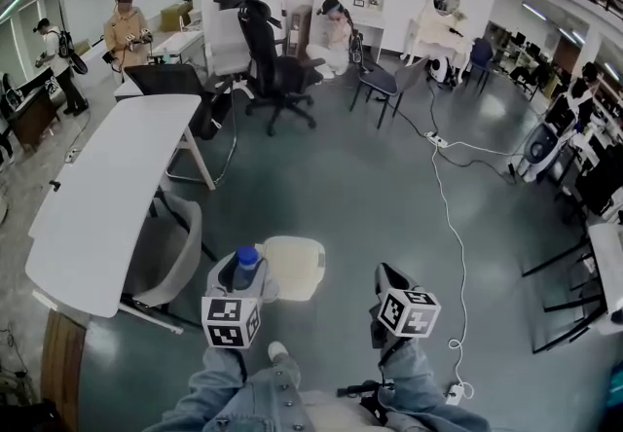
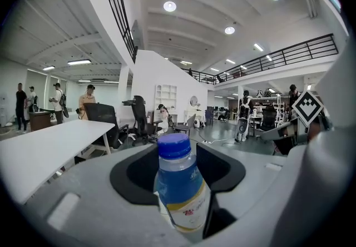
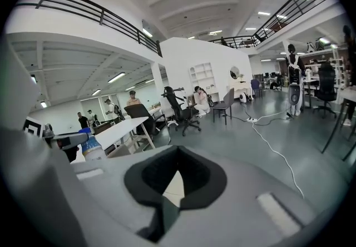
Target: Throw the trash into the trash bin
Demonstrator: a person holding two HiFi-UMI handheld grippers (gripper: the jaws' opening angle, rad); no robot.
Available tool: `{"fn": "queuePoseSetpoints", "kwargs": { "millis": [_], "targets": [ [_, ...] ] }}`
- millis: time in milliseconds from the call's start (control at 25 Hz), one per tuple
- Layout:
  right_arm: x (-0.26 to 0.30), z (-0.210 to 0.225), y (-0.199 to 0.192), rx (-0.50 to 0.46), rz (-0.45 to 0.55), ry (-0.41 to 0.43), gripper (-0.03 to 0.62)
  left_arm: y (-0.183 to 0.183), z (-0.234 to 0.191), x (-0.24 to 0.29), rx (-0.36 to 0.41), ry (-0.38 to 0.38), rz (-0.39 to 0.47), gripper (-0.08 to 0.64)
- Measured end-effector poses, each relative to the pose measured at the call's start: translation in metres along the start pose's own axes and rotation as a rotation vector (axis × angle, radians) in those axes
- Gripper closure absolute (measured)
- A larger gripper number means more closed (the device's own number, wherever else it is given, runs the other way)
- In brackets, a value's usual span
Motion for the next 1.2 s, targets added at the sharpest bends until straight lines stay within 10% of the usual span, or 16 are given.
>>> {"fn": "queuePoseSetpoints", "kwargs": {
  "millis": [680,1200],
  "targets": [
    [0.176,0.016,0.082,-0.034,-0.036,0.017,0.589,0.033,-0.079,0.171,-0.085,0.017,-0.018,0.337],
    [0.242,0.072,0.116,-0.072,-0.086,0.117,0.589,0.029,-0.052,0.222,-0.065,0.081,-0.066,0.337]
  ]
}}
Point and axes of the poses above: the fingertips, and each gripper's own axes: x forward along the fingers, z to its right, y out of its top, the point moved 7 cm from there along -x, backward along the fingers, and after that the axes turned 6 degrees about y, right-handed, at the moved point
